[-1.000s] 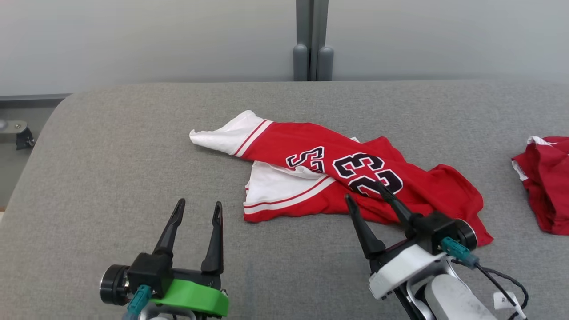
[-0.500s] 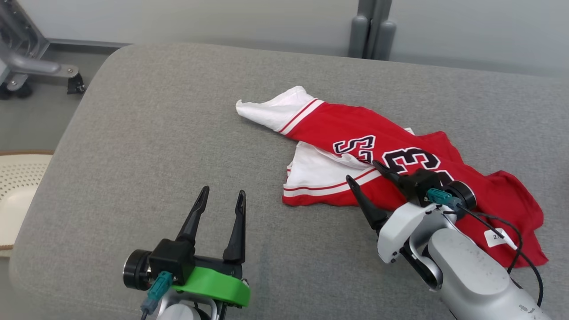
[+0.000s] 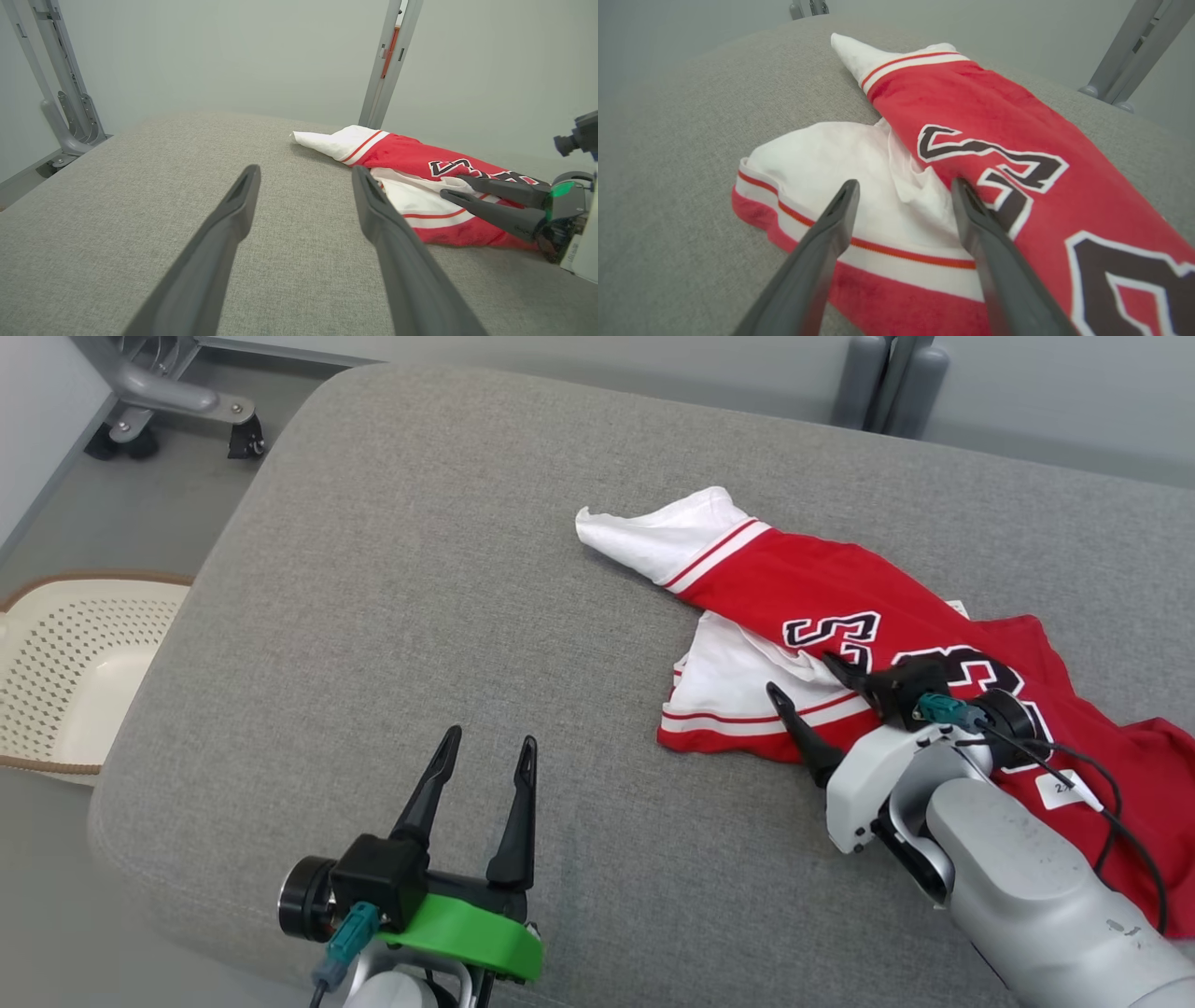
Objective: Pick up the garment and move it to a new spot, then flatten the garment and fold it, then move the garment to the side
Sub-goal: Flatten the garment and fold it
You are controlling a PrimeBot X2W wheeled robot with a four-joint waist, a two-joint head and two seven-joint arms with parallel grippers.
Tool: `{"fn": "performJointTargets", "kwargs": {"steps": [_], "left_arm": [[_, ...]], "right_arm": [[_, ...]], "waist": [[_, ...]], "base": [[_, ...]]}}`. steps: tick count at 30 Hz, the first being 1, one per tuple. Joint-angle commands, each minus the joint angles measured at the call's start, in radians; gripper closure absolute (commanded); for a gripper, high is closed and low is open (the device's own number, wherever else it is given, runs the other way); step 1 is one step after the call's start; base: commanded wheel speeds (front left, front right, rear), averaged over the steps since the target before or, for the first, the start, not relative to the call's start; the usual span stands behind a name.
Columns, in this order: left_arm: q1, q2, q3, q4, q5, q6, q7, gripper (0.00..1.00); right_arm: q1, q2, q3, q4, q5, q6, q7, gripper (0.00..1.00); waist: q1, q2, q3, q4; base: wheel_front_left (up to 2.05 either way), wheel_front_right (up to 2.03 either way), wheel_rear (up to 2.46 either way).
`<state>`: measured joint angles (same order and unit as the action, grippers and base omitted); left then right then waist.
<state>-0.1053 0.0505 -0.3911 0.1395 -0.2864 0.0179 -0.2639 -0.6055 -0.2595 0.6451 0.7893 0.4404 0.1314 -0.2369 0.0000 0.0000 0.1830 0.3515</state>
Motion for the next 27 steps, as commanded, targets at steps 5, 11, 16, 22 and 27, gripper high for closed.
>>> {"fn": "performJointTargets", "kwargs": {"steps": [5,11,16,22,27], "left_arm": [[-0.019,0.001,-0.015,-0.003,-0.013,0.011,0.000,0.00],[-0.021,0.001,-0.019,0.004,-0.017,0.016,0.000,0.00],[-0.004,0.001,-0.002,0.023,-0.007,0.016,0.000,0.00],[0.019,0.001,0.052,0.040,0.013,0.008,0.000,0.00],[0.035,0.001,0.085,0.047,0.020,0.001,0.000,0.00]], "right_arm": [[-0.048,-0.013,0.010,0.062,0.017,-0.002,-0.013,0.00],[-0.071,0.003,0.053,0.090,0.051,-0.002,-0.016,1.00],[-0.050,0.021,0.103,0.043,0.095,-0.002,-0.025,1.00],[0.003,0.039,0.177,-0.116,0.171,-0.001,-0.028,1.00],[0.052,0.013,0.388,-0.284,0.244,-0.001,-0.001,1.00]], "waist": [[0.0000,0.0000,0.020,0.019],[0.0000,0.0000,0.017,0.020],[0.0000,0.0000,-0.021,0.003],[0.0000,0.0000,-0.078,-0.037],[0.0000,0.0000,-0.114,-0.062]], "base": [[0.00,0.00,0.00],[0.00,0.00,0.00],[0.00,0.00,0.00],[0.00,0.00,0.00],[0.00,0.00,0.00]]}}
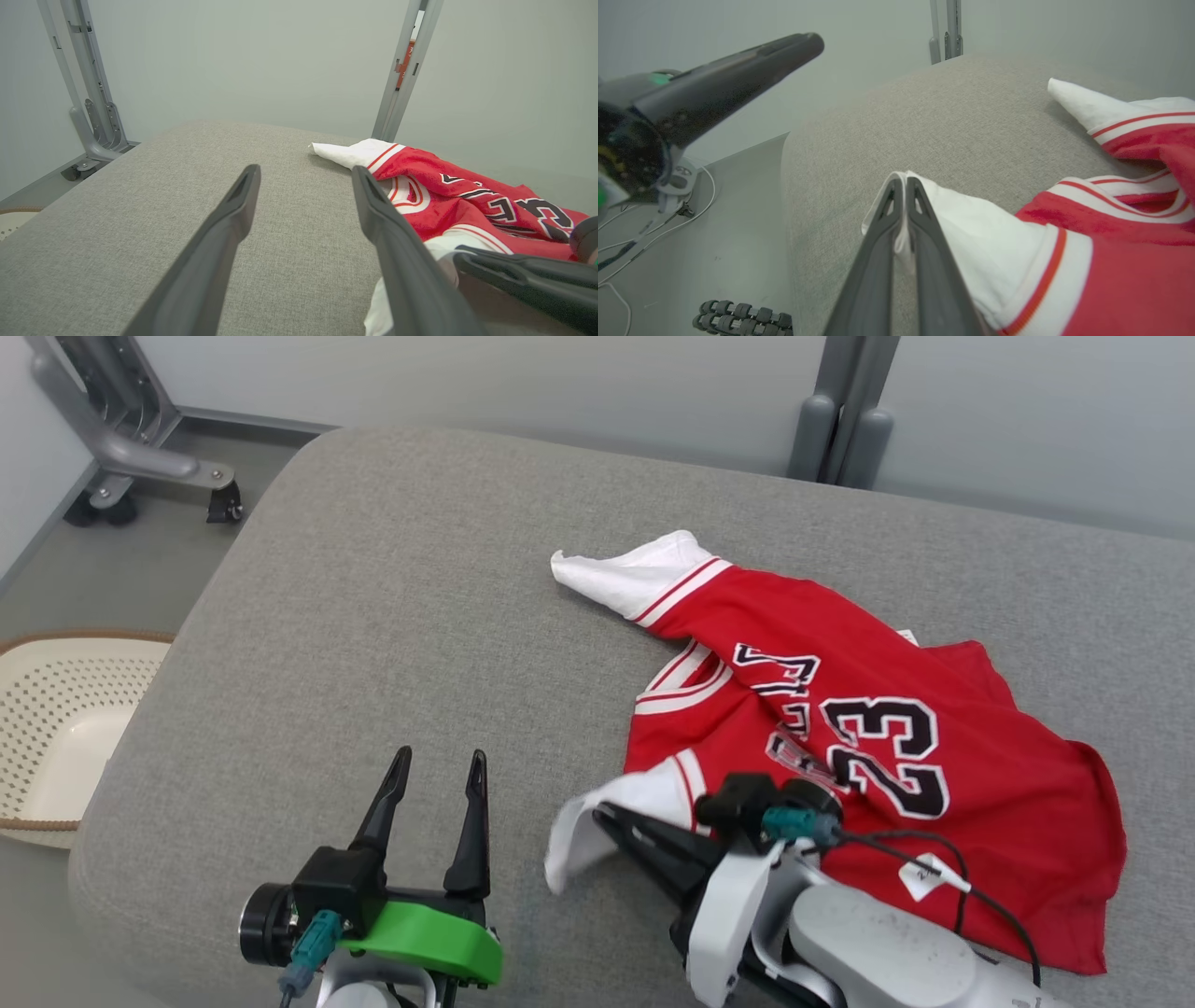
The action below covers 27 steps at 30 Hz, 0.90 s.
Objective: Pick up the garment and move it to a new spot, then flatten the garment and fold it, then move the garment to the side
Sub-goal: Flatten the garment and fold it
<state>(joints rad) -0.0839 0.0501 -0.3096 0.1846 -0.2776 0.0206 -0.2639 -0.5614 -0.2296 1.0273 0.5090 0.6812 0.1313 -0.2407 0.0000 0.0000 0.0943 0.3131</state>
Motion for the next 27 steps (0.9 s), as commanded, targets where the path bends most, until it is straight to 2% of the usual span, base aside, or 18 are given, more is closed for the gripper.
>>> {"fn": "performJointTargets", "kwargs": {"steps": [1,3,4,9,15,19,23,27], "left_arm": [[0.016,0.001,0.005,0.002,0.013,-0.003,0.000,0.00],[0.021,0.001,0.007,0.003,0.013,-0.007,0.000,0.00],[0.025,0.001,0.008,0.004,0.015,-0.009,0.000,0.00],[0.044,0.001,0.015,0.012,0.019,-0.010,0.000,0.00],[0.076,0.001,0.036,0.029,0.021,-0.016,0.000,0.00],[0.097,0.001,0.052,0.038,0.023,-0.016,0.000,0.00],[0.111,0.001,0.069,0.039,0.025,-0.017,0.000,0.00],[0.123,0.001,0.076,0.036,0.025,-0.019,0.000,0.00]], "right_arm": [[0.012,-0.026,0.039,-0.023,0.014,-0.001,0.011,1.00],[0.022,-0.038,0.096,-0.049,0.040,-0.001,0.024,1.00],[0.020,-0.047,0.119,-0.053,0.041,-0.001,0.028,0.00],[0.015,-0.063,0.165,-0.030,0.055,-0.001,0.025,0.00],[0.046,-0.106,0.104,-0.018,0.090,-0.001,-0.002,0.00],[0.091,-0.147,-0.025,0.002,0.094,-0.001,-0.016,0.00],[0.161,-0.156,-0.235,0.025,0.057,-0.001,-0.024,0.00],[0.265,-0.130,-0.481,-0.027,-0.049,-0.001,-0.025,0.00]], "waist": [[0.0000,0.0000,-0.029,-0.026],[0.0000,0.0000,-0.034,-0.032],[0.0000,0.0000,-0.038,-0.035],[0.0000,0.0000,-0.055,-0.058],[0.0000,0.0000,-0.091,-0.106],[0.0000,0.0000,-0.116,-0.141],[0.0000,0.0000,-0.128,-0.174],[0.0000,0.0000,-0.130,-0.198]], "base": [[0.00,0.00,0.00],[0.00,0.00,0.00],[0.00,0.00,0.00],[0.00,0.00,0.00],[0.00,0.00,0.00],[0.00,0.00,0.00],[0.00,0.00,0.00],[0.00,0.00,0.00]]}}
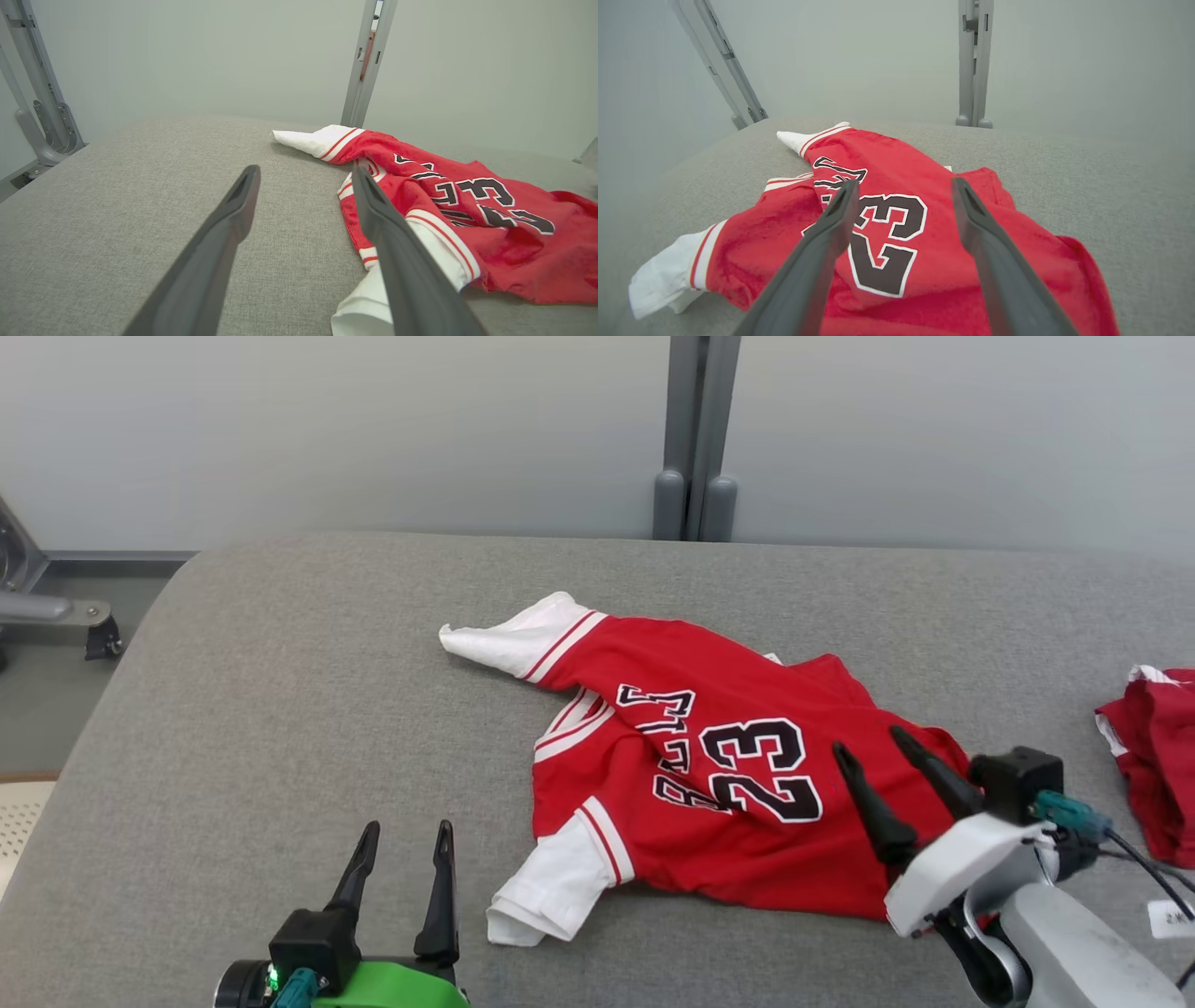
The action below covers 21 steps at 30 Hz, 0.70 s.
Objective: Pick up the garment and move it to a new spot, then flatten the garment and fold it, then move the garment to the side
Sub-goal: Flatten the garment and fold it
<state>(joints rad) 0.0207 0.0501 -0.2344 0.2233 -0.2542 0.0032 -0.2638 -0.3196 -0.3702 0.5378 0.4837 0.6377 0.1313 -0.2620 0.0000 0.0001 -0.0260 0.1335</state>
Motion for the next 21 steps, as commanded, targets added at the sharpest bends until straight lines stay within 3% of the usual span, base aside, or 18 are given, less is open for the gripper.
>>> {"fn": "performJointTargets", "kwargs": {"steps": [1,6,11,21], "left_arm": [[0.020,0.001,0.003,-0.004,0.001,-0.002,0.000,0.00],[0.030,0.001,0.009,-0.004,-0.002,-0.002,-0.001,0.00],[0.019,0.001,0.006,-0.004,-0.005,0.000,0.000,0.00],[-0.022,0.001,-0.012,-0.016,-0.009,-0.002,-0.001,0.00]], "right_arm": [[0.059,0.023,-0.054,-0.024,-0.036,-0.001,-0.003,0.00],[0.194,0.100,-0.245,-0.111,-0.166,-0.001,-0.003,0.00],[0.252,0.157,-0.323,-0.156,-0.247,-0.001,-0.003,0.00],[0.198,0.207,-0.482,-0.057,-0.327,-0.001,0.044,0.00]], "waist": [[0.0000,-0.0001,-0.010,-0.023],[0.0000,-0.0001,-0.006,-0.047],[0.0000,-0.0001,0.004,-0.057],[0.0000,-0.0001,0.053,-0.042]], "base": [[0.00,0.00,0.00],[0.00,0.00,0.00],[0.00,0.00,0.00],[0.00,0.00,0.00]]}}
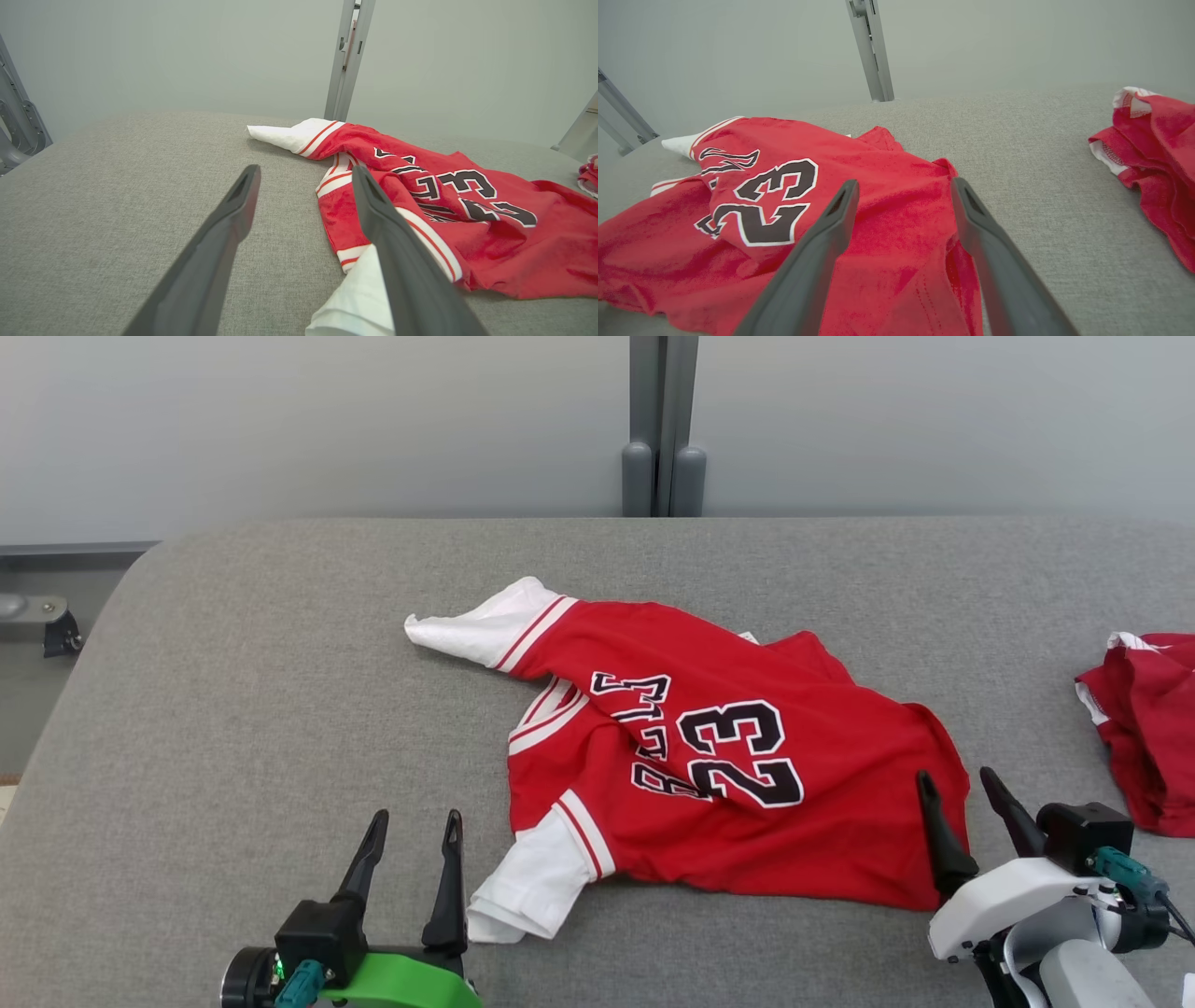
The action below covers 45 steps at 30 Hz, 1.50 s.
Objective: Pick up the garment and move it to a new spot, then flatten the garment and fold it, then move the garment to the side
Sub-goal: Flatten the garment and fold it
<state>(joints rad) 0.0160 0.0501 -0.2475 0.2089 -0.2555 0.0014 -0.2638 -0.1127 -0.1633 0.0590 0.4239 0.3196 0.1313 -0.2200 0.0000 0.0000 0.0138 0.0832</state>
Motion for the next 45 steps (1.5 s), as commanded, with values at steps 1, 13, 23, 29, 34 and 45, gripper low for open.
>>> {"fn": "performJointTargets", "kwargs": {"steps": [1,13,23,29,34,45], "left_arm": [[-0.020,0.001,-0.001,-0.001,-0.008,-0.001,0.000,0.00],[-0.062,0.001,-0.026,0.006,-0.012,0.000,0.000,0.00],[-0.072,0.001,-0.020,0.013,-0.006,0.000,-0.001,0.00],[-0.077,0.001,-0.027,0.015,-0.012,0.002,-0.001,0.00],[-0.079,0.001,-0.032,0.015,-0.018,0.005,0.000,0.00],[-0.049,0.002,-0.014,0.006,-0.034,0.011,0.000,0.00]], "right_arm": [[-0.020,0.005,-0.023,0.023,-0.022,-0.001,0.011,0.00],[-0.121,0.042,-0.157,0.249,-0.083,-0.001,0.078,0.00],[-0.191,-0.001,-0.095,0.318,-0.053,-0.001,0.058,1.00],[-0.257,-0.092,-0.176,0.355,-0.087,-0.002,0.022,1.00],[-0.290,-0.118,-0.247,0.397,-0.125,-0.001,0.015,0.95],[-0.183,-0.016,-0.119,0.174,-0.040,-0.001,-0.041,0.00]], "waist": [[0.0000,0.0000,0.021,0.013],[0.0000,0.0000,0.087,0.055],[0.0000,0.0000,0.095,0.049],[0.0000,0.0000,0.089,0.042],[0.0000,0.0000,0.083,0.045],[0.0000,0.0000,0.052,0.017]], "base": [[0.00,0.00,0.00],[0.00,0.00,0.00],[0.00,0.00,0.00],[0.00,0.00,0.00],[0.00,0.00,0.00],[0.00,0.00,0.00]]}}
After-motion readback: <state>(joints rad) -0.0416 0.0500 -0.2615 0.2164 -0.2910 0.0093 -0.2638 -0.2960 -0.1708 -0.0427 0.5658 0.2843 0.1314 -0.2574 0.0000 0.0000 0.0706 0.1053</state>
